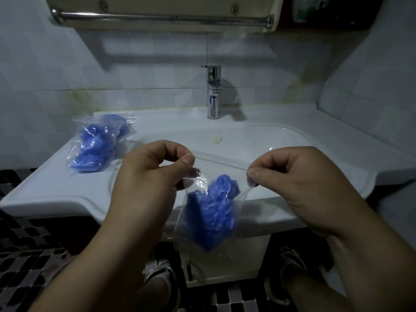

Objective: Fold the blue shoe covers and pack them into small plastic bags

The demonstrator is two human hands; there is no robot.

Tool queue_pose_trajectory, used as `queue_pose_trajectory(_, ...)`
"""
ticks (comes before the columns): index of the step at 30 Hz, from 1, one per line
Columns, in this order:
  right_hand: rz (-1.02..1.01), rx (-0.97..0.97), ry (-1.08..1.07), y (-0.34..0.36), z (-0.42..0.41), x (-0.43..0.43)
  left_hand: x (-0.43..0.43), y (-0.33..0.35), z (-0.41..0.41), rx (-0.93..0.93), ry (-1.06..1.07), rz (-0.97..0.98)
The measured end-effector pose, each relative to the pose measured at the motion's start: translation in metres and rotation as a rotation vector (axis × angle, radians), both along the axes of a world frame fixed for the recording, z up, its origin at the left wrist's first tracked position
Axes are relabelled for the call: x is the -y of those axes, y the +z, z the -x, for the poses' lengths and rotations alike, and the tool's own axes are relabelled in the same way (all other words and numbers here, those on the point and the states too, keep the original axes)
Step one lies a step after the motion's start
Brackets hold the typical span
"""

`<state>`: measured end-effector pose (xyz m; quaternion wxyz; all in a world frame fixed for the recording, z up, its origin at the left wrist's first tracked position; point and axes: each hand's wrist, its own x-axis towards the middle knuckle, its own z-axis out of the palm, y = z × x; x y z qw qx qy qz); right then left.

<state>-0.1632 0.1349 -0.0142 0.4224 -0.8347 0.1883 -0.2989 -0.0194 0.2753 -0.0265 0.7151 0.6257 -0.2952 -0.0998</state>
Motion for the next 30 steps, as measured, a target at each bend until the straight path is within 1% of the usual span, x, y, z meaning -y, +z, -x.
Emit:
queue_pose_trajectory(6, -0.127, 0.029, 0.079, -0.001, -0.002, 0.005, 0.0, -0.002, -0.002, -0.065, 0.006, 0.027)
queue_pose_trajectory(9, -0.179, 0.043, 0.067, -0.006, -0.005, 0.007, 0.001, -0.003, -0.002, -0.06, 0.017, 0.023)
queue_pose_trajectory(11, -0.253, 0.089, 0.044, -0.01, -0.008, 0.007, 0.0, -0.004, -0.003, -0.039, -0.001, 0.004)
queue_pose_trajectory(13, -0.386, 0.156, 0.024, -0.012, -0.011, 0.006, -0.005, -0.003, -0.004, -0.021, -0.106, -0.044)
queue_pose_trajectory(16, -0.567, 0.222, 0.0, -0.012, -0.018, 0.005, -0.017, -0.003, -0.013, 0.064, -0.359, -0.325)
queue_pose_trajectory(17, -0.586, 0.225, -0.01, -0.013, -0.021, 0.005, -0.02, -0.002, -0.015, 0.057, -0.416, -0.37)
queue_pose_trajectory(18, -0.599, 0.231, -0.021, -0.013, -0.024, 0.004, -0.022, -0.003, -0.017, 0.034, -0.463, -0.375)
queue_pose_trajectory(19, -0.612, 0.237, -0.028, -0.013, -0.029, 0.002, -0.024, -0.002, -0.02, 0.011, -0.464, -0.362)
queue_pose_trajectory(22, -0.621, 0.226, -0.001, -0.016, -0.044, -0.007, -0.027, -0.004, -0.031, -0.006, -0.311, -0.293)
queue_pose_trajectory(25, -0.574, 0.186, 0.052, -0.019, -0.059, -0.021, -0.043, -0.005, -0.057, 0.017, -0.051, -0.259)
queue_pose_trajectory(28, -0.504, 0.149, 0.083, -0.023, -0.073, -0.035, -0.067, -0.007, -0.099, 0.082, 0.283, -0.311)
queue_pose_trajectory(30, -0.483, 0.143, 0.1, -0.026, -0.081, -0.041, -0.082, -0.008, -0.122, 0.177, 0.417, -0.403)
